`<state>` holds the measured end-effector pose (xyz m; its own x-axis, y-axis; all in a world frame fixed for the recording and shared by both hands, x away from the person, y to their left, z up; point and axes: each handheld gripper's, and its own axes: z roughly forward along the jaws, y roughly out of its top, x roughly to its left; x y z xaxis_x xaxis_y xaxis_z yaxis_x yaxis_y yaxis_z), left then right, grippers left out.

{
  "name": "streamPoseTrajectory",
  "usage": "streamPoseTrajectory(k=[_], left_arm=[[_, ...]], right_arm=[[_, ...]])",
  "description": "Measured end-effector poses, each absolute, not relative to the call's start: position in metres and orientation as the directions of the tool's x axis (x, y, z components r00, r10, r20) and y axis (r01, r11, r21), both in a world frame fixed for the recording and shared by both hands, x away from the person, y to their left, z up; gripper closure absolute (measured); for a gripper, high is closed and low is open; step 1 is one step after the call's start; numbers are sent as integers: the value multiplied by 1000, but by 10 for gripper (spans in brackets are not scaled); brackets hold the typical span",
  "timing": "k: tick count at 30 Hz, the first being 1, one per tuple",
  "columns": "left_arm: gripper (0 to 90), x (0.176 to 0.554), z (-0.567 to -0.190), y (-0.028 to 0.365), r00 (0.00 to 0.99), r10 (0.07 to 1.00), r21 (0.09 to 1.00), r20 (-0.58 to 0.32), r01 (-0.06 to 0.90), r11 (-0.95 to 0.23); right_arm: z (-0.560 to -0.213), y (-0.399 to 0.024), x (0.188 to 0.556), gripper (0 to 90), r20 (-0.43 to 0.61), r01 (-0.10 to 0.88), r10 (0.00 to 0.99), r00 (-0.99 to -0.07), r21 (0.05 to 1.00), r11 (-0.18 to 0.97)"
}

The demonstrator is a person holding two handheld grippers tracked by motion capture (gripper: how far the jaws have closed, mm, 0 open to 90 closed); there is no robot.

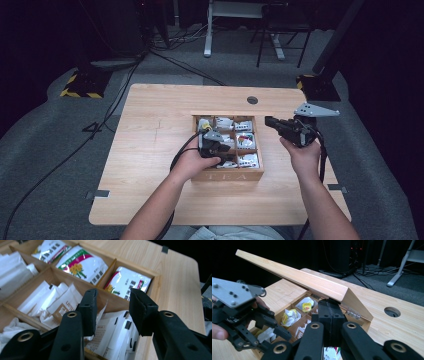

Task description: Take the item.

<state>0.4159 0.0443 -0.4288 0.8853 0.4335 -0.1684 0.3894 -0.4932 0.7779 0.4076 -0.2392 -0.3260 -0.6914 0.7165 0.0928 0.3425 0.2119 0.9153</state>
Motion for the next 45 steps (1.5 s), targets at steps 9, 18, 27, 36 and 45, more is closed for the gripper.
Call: streamPoseTrajectory(k=[9, 18, 27, 36, 45], left_arm=[[618, 421, -433, 40, 849, 500, 712, -172, 458, -532], [659, 421, -435, 37, 841, 521, 674, -147, 471, -569], [744, 420, -438, 33, 851, 509, 644, -129, 462, -609], [874, 420, -438, 33, 860, 492, 645, -135, 453, -616], [900, 420, -437, 36, 865, 483, 657, -134, 442, -610]], right_arm=[[-326, -239, 408, 899, 96, 343, 713, -694, 916, 210], [-326, -240, 408, 899, 100, 344, 712, -695, 916, 207], [-327, -240, 408, 899, 98, 342, 710, -697, 916, 209], [-326, -240, 408, 899, 101, 344, 709, -697, 916, 208], [-326, -240, 409, 899, 102, 344, 708, -699, 916, 208]])
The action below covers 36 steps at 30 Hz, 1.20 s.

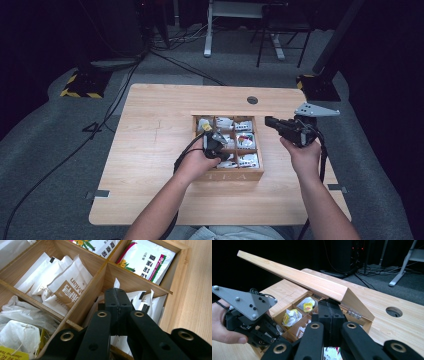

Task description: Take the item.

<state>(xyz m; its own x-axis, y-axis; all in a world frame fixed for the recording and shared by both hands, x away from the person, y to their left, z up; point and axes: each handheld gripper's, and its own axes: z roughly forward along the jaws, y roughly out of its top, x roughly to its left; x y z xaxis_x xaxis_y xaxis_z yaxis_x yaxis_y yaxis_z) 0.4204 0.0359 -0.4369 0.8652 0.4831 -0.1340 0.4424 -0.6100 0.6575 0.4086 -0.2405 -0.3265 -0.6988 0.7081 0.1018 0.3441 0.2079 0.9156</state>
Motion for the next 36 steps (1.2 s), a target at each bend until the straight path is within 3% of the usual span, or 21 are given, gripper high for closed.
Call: streamPoseTrajectory(k=[22, 36], left_arm=[[900, 408, -405, 44, 890, 454, 763, -37, 318, -562], [900, 397, -387, 53, 898, 439, 784, 3, 270, -558]], right_arm=[[-327, -240, 409, 899, 97, 339, 708, -700, 917, 210], [-327, -240, 409, 899, 98, 339, 708, -700, 917, 209]])
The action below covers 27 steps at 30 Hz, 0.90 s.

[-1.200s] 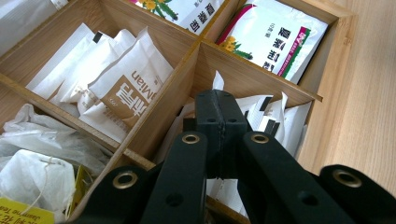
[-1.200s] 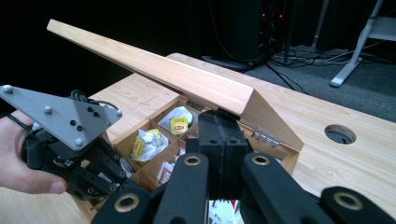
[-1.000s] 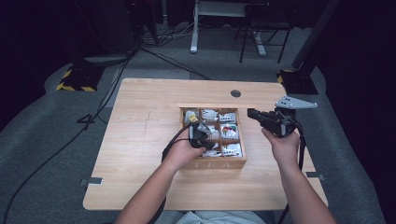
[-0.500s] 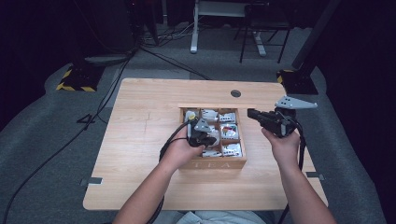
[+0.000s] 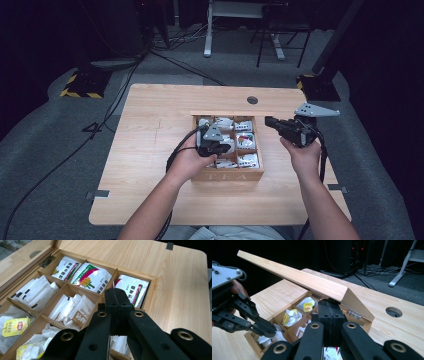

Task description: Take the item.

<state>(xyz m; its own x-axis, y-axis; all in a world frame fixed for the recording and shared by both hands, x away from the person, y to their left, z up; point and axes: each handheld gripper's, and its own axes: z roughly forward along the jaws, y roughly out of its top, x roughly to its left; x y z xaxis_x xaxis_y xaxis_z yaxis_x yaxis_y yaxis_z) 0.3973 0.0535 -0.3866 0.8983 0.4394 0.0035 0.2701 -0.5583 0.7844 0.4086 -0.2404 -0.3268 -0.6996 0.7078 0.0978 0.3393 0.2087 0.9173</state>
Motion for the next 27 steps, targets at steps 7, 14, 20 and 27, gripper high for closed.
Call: streamPoseTrajectory(k=[7, 14, 20, 27], left_arm=[[900, 389, -379, 61, 903, 429, 797, 19, 245, -552], [900, 383, -373, 69, 904, 428, 806, 15, 242, -540], [900, 377, -370, 78, 904, 427, 813, 12, 240, -531], [900, 372, -365, 87, 902, 432, 822, 7, 240, -516]], right_arm=[[-327, -240, 409, 899, 98, 340, 708, -699, 917, 209], [-327, -240, 409, 899, 100, 341, 708, -699, 917, 207], [-327, -240, 409, 899, 101, 342, 708, -699, 917, 207], [-327, -241, 409, 899, 103, 342, 706, -700, 917, 206]])
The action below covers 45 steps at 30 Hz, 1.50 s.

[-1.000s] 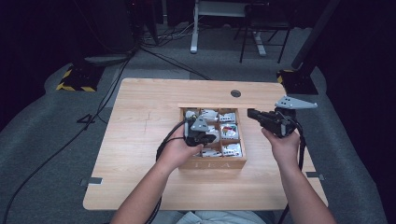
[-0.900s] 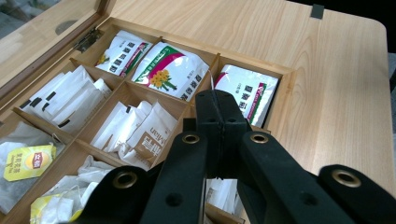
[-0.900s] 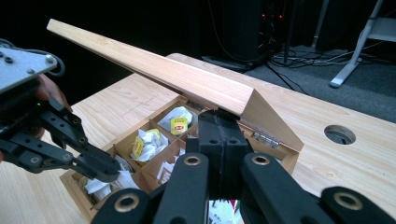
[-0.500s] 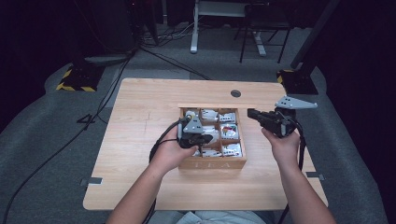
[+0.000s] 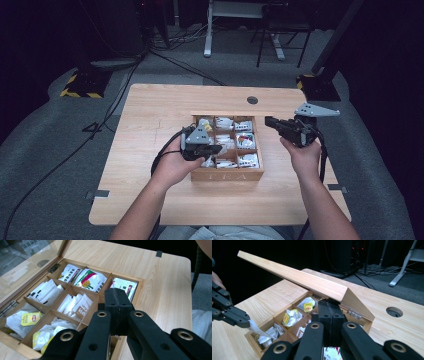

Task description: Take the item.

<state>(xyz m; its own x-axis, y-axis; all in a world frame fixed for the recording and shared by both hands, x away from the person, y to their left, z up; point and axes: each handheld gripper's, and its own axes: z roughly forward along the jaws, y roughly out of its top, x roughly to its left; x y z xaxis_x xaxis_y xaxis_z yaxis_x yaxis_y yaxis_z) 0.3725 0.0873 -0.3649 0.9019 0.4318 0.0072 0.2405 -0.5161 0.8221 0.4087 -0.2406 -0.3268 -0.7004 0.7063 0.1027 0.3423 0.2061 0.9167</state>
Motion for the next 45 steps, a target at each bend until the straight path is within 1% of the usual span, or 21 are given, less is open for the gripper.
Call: streamPoseTrajectory(k=[15, 20, 33, 45], left_arm=[[900, 366, -360, 111, 892, 453, 829, 17, 240, -504], [900, 363, -360, 120, 885, 466, 837, -7, 260, -481], [900, 354, -366, 149, 860, 509, 839, 20, 263, -476], [900, 346, -375, 175, 839, 544, 859, 32, 255, -444]], right_arm=[[-327, -240, 409, 899, 106, 345, 706, -700, 916, 204], [-328, -240, 410, 899, 105, 346, 706, -700, 915, 207], [-328, -240, 409, 899, 103, 347, 705, -702, 914, 212], [-330, -238, 410, 899, 102, 349, 708, -699, 912, 214]])
